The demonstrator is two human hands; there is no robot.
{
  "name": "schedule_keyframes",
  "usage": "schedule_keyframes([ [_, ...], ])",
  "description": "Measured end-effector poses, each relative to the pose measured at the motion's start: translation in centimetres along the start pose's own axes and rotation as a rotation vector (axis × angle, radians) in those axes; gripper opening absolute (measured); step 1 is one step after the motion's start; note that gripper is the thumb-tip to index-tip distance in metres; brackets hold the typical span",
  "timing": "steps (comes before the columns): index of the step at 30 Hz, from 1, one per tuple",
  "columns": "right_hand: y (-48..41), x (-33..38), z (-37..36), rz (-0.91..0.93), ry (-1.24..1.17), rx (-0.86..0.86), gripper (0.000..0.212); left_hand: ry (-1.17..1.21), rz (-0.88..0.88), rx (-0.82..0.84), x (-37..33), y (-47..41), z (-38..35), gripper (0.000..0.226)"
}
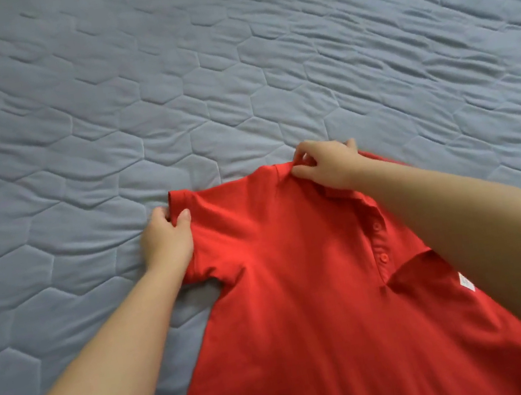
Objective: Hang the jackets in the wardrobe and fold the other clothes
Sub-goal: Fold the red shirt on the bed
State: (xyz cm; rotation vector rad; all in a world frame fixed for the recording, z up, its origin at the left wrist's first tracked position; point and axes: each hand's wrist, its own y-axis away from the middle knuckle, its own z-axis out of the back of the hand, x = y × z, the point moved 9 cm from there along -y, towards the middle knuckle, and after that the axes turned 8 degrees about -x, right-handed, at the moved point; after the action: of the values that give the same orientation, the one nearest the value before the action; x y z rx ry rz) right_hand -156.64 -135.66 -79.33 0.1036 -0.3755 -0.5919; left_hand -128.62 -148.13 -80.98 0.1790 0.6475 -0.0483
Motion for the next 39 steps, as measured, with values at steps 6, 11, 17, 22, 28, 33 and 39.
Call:
schedule_keyframes([
  [6, 4.1, -6.6, 7.9, -0.109, -0.348, -0.196, 0.03, -0.3, -0.537, -0.103, -10.0, 3.8, 0.8, 0.058],
  [11, 11.4, -17.5, 7.1, -0.41, -0.324, 0.148, 0.034, -0.244, -0.838, 0.309, -19.7, 9.8, -7.8, 0.047],
  [17, 16.2, -21.5, 4.4, -0.412, -0.611, 0.292, 0.026, -0.389, -0.723, 0.455, -22.7, 10.0, -15.0, 0.048],
  [22, 14.4, -23.4, 5.7, -0.445, -0.729, 0.08, 0.022, -0.316, -0.712, 0.456, -24.5, 8.0, -16.6, 0.022],
  [28, 12.8, -25.6, 2.6, -0.529, -0.433, 0.113, 0.033, -0.588, -0.641, 0.442, -23.2, 7.8, -19.6, 0.023],
  [33, 17.7, -27.6, 1.6, -0.694, -0.815, 0.225, 0.04, -0.455, -0.992, 0.109, -27.1, 15.2, -16.8, 0.037],
  [39, 29.0, -29.7, 2.6, -0.586, -0.639, 0.445, 0.039, -0.464, -1.286, 0.615, -30.1, 29.1, -21.4, 0.057],
])
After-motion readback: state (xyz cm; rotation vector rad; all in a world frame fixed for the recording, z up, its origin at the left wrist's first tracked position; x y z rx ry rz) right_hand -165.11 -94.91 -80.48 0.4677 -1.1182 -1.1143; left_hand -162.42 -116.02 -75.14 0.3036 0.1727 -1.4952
